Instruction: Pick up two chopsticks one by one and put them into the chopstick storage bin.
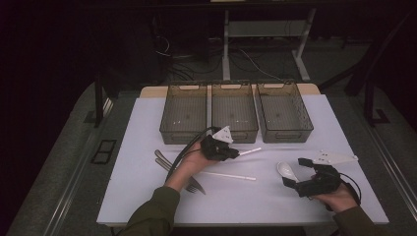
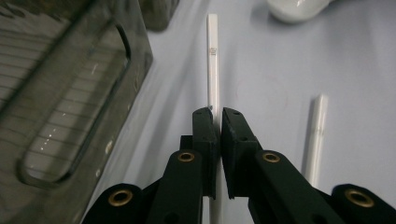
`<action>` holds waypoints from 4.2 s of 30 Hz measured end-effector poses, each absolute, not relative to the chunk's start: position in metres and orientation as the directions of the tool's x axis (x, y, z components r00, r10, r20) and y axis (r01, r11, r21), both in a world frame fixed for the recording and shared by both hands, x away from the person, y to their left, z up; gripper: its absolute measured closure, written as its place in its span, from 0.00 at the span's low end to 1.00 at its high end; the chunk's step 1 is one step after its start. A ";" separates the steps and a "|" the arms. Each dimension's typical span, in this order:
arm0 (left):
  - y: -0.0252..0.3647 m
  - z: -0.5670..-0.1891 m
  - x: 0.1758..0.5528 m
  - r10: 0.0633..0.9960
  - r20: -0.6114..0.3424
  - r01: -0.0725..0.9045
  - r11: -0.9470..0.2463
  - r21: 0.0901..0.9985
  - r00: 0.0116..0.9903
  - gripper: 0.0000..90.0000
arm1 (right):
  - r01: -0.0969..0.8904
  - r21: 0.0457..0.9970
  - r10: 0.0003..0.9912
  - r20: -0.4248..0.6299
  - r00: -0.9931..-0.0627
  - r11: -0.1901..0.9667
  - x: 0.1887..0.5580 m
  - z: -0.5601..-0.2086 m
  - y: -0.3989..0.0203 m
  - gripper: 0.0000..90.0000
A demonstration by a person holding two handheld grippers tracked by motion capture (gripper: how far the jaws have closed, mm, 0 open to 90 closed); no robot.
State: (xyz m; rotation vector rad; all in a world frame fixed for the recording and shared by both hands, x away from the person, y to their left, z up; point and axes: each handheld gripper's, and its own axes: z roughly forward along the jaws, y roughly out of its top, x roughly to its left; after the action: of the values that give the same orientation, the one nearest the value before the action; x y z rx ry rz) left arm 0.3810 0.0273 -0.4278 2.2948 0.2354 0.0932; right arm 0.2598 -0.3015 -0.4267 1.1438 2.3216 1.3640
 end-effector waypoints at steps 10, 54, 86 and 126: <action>0.026 -0.398 0.386 0.219 -0.018 0.149 -0.598 0.788 0.975 0.94 | 0.514 0.817 0.716 0.193 -0.671 0.261 0.260 -0.427 -0.302 0.01; 0.120 -0.269 0.430 0.458 0.041 0.166 -0.403 0.900 0.888 0.94 | 0.520 0.816 0.718 0.203 -0.666 0.251 0.260 -0.427 -0.304 0.01; 0.180 -0.354 0.476 0.694 -0.053 0.416 -0.367 0.832 0.718 0.93 | 0.527 0.812 0.719 0.208 -0.663 0.252 0.261 -0.428 -0.304 0.01; 0.142 -0.355 0.477 0.715 -0.069 0.487 -0.400 0.777 0.696 0.84 | 0.523 0.816 0.718 0.208 -0.664 0.247 0.260 -0.427 -0.305 0.01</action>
State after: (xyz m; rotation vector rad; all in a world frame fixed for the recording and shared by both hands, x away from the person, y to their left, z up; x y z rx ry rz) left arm 0.4772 0.1420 -0.3554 2.0776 0.9173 0.3504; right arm 0.2600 -0.3051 -0.4269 1.1685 2.3081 1.3811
